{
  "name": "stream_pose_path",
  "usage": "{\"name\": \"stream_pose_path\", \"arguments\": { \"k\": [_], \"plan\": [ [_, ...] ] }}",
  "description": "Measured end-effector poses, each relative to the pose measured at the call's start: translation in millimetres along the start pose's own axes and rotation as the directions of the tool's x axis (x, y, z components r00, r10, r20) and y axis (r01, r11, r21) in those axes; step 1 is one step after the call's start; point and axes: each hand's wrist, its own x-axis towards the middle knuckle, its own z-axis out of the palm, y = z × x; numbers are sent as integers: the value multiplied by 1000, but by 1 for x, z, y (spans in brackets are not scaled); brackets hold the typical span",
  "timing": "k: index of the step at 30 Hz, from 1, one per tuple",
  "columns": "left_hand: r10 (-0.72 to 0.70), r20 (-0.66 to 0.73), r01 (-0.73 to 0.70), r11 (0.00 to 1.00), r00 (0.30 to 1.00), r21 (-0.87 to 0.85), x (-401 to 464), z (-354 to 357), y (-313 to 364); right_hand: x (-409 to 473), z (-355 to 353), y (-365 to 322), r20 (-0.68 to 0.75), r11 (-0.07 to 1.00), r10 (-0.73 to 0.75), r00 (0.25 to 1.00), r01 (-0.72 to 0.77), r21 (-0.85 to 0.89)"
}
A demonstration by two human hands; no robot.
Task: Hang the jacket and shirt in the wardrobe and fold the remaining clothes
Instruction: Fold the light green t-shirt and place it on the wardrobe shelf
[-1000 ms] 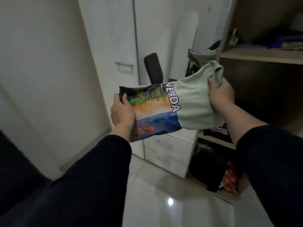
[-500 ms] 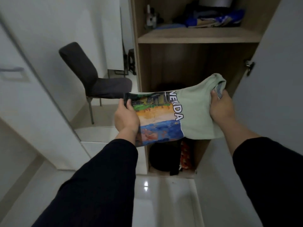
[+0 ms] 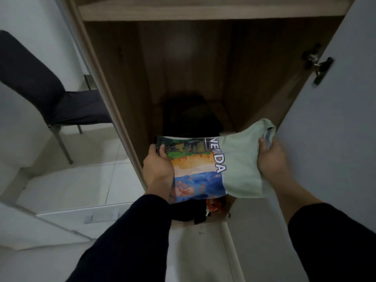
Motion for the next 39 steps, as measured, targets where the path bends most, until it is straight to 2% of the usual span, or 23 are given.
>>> {"name": "stream_pose_path", "arguments": {
  "k": [6, 13, 17, 21, 25, 29, 31, 33, 35, 37, 39],
  "plan": [
    [-11, -11, 12, 998, 1000, 63, 42, 66, -39, 34, 75, 43, 50, 995, 45, 998, -40, -92],
    [8, -104, 0, 997, 995, 74, 120, 105, -35, 114, 131, 37, 72, 1000, 20, 997, -19, -12],
    [26, -55, -23, 998, 998, 63, 154, 129, -46, 146, 170, 52, 98, 995, 61, 993, -53, -82],
    [-11, -32, 15, 994, 999, 107, 161, 153, -76, 155, 199, 79, 103, 960, 42, 994, -12, -278],
    [-22, -79, 38, 977, 997, 211, 157, 163, -82, 152, 213, 85, -31, 906, -43, 999, 26, -422],
    [-122, -44, 128, 977, 992, 168, 157, 152, -74, 151, 204, 78, 58, 937, 50, 997, -26, -348],
    [-175, -60, 183, 967, 983, 179, 147, 147, -68, 144, 195, 72, 66, 922, 73, 995, -42, -386],
    [-48, -65, 65, 957, 997, 283, 127, 147, -64, 125, 194, 66, 25, 851, -56, 998, 61, -522],
    [167, 7, -156, 909, 986, 386, 108, 150, -64, 105, 198, 62, 37, 791, -291, 956, 262, -552],
    [255, 213, -326, 836, 943, 442, 97, 156, -66, 90, 207, 63, 253, 706, -378, 890, 455, -542],
    [224, 376, -398, 776, 899, 489, 94, 160, -72, 82, 218, 74, 413, 627, -373, 831, 554, -548]
  ]
}}
